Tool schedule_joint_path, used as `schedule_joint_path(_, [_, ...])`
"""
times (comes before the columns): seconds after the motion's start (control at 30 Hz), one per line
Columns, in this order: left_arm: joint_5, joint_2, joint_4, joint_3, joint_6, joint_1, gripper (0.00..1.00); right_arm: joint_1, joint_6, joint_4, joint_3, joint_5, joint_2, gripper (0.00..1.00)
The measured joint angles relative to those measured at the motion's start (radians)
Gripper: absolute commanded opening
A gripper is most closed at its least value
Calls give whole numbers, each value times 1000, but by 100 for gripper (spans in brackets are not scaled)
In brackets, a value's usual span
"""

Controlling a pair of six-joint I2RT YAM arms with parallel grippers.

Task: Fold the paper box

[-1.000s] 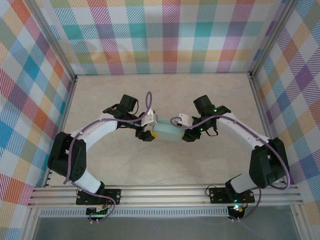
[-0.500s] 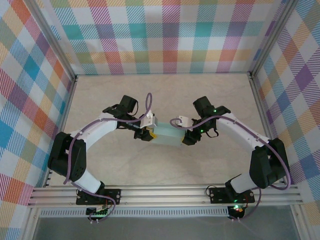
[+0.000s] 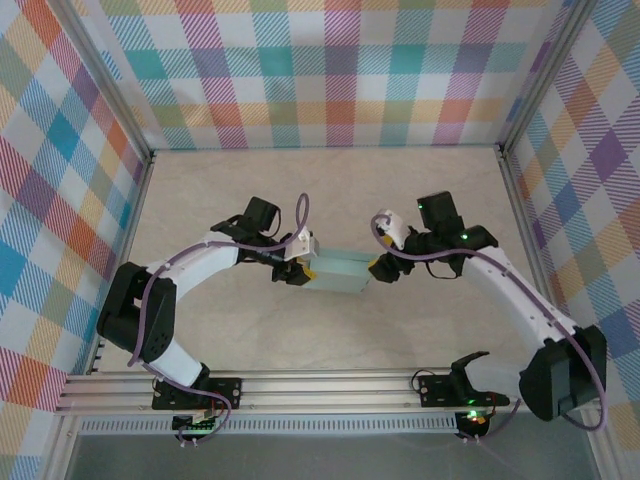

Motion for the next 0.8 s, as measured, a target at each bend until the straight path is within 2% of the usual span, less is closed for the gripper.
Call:
schedule_joint_path(0.1, [-15,6,19,-6,-13,-2,32,-8,143,-4,4,57,-24,66])
schedule_joint_path(0.23, [-25,25,30,-6,-20,-2,32,-8,240,-39,8,79,-24,59])
schedule_joint_path(0.33, [-25,36,41,-8,-20,-2,32,2,254,-55,0,80,-27,49])
schedule_joint_path(0.7, [-10,47,47,-13,-20,-13,32,8,216,-90,11,127,105,42])
schedule_joint_path(0.8, [-6,47,45,-13,-19,-13,32,8,199,-106,42,128,139,34])
